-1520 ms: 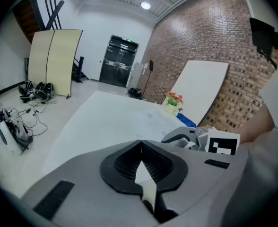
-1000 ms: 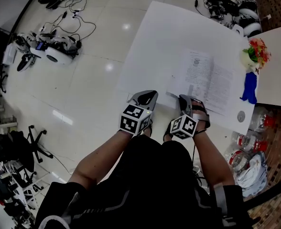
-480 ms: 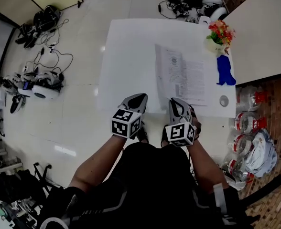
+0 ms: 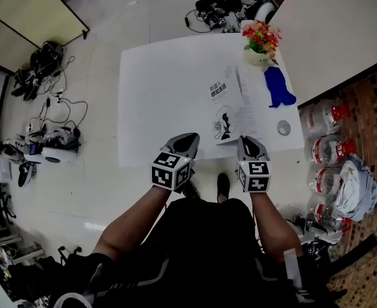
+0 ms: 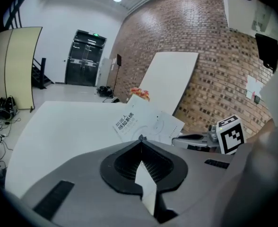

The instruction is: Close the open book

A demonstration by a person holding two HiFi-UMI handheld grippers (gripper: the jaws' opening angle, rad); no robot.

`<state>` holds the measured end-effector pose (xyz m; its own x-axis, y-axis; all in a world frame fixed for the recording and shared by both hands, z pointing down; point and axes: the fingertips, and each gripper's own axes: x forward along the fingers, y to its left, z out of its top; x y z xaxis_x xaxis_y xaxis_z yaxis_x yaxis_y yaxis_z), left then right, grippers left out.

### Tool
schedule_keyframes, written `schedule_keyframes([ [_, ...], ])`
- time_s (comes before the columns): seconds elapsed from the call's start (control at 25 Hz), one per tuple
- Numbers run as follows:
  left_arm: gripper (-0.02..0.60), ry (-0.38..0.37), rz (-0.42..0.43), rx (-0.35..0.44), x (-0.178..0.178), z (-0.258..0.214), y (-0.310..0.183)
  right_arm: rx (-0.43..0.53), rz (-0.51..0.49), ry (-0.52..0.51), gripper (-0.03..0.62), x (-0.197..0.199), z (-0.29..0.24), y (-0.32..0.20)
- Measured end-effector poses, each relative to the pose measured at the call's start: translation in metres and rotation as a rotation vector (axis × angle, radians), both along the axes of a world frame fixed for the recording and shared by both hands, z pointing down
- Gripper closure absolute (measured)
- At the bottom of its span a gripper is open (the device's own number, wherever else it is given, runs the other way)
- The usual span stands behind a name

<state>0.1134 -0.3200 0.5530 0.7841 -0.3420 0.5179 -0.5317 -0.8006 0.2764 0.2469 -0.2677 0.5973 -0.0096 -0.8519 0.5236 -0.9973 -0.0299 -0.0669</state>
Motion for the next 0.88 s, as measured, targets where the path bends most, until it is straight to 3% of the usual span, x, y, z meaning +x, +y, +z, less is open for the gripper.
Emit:
schedule_keyframes([
  [0.2, 0.588, -0.035, 0.037, -0.005, 0.013, 0.006, 0.006, -0.038, 0.158, -0.268, 0.583, 0.031, 0.031, 0.006],
  [0.52, 0.589, -0.048, 0.048, -0.025, 0.023, 0.017, 0.004, -0.093, 0.252, -0.435, 0.569, 0.048, 0.051, 0.008],
  [0.72, 0.589, -0.031, 0.043, -0.018, 0.023, 0.011, -0.001, -0.146, 0.324, -0.421, 0.566, 0.068, 0.058, 0.022],
  [0.88, 0.588, 0.031, 0.021, 0.000, 0.017, -0.011, -0.012, -0.089, 0.319, -0.337, 0.566, 0.083, 0.027, 0.020],
])
